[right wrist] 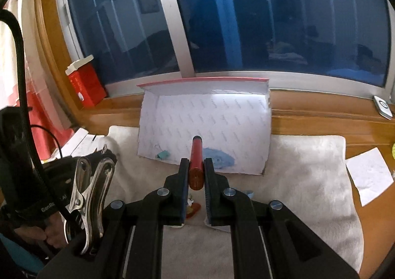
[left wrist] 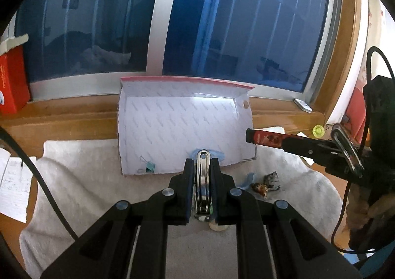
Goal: Organize objects
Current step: 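Carry the metal clip and red glue stick into the box with both tools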
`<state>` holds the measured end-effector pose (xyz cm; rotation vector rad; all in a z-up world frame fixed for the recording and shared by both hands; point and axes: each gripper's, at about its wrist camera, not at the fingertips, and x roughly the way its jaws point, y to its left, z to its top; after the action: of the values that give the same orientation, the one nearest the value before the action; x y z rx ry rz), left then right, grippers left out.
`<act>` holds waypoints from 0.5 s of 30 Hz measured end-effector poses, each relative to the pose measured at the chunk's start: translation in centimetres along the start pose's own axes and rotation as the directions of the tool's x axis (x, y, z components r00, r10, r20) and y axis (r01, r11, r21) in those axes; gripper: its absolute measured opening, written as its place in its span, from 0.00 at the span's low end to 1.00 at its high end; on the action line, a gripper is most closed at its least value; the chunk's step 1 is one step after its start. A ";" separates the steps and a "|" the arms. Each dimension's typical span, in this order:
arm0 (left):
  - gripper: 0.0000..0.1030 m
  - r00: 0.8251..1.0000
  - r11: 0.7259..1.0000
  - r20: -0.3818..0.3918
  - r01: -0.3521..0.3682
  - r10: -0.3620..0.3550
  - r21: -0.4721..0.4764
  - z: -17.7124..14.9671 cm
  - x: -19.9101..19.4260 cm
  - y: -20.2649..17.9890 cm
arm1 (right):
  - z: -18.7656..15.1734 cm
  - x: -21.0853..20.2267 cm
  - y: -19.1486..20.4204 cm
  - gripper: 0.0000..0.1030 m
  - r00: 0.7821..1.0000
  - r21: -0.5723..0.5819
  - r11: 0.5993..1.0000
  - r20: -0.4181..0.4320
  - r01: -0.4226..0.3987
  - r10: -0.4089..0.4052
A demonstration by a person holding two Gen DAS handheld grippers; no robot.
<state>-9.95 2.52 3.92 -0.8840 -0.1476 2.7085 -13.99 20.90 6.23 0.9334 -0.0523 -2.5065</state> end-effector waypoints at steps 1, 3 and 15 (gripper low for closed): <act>0.11 1.000 1.000 -0.004 -0.004 0.004 -0.002 0.1 0.3 -0.1 | 0.1 0.2 -0.4 0.12 1.000 0.002 1.000 0.001 -0.004 0.004; 0.11 1.000 1.000 -0.006 -0.008 0.008 -0.004 0.3 0.7 0.0 | 0.2 0.4 -1.0 0.12 1.000 0.009 1.000 0.006 -0.011 0.011; 0.11 1.000 0.999 -0.006 0.026 -0.027 -0.031 1.0 3.2 0.9 | 0.7 3.9 -3.4 0.12 0.999 0.038 0.999 -0.041 0.022 -0.020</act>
<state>-13.24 2.61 2.75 -0.8930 -0.1993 2.6855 -18.35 22.16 3.76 1.0050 -0.0789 -2.5128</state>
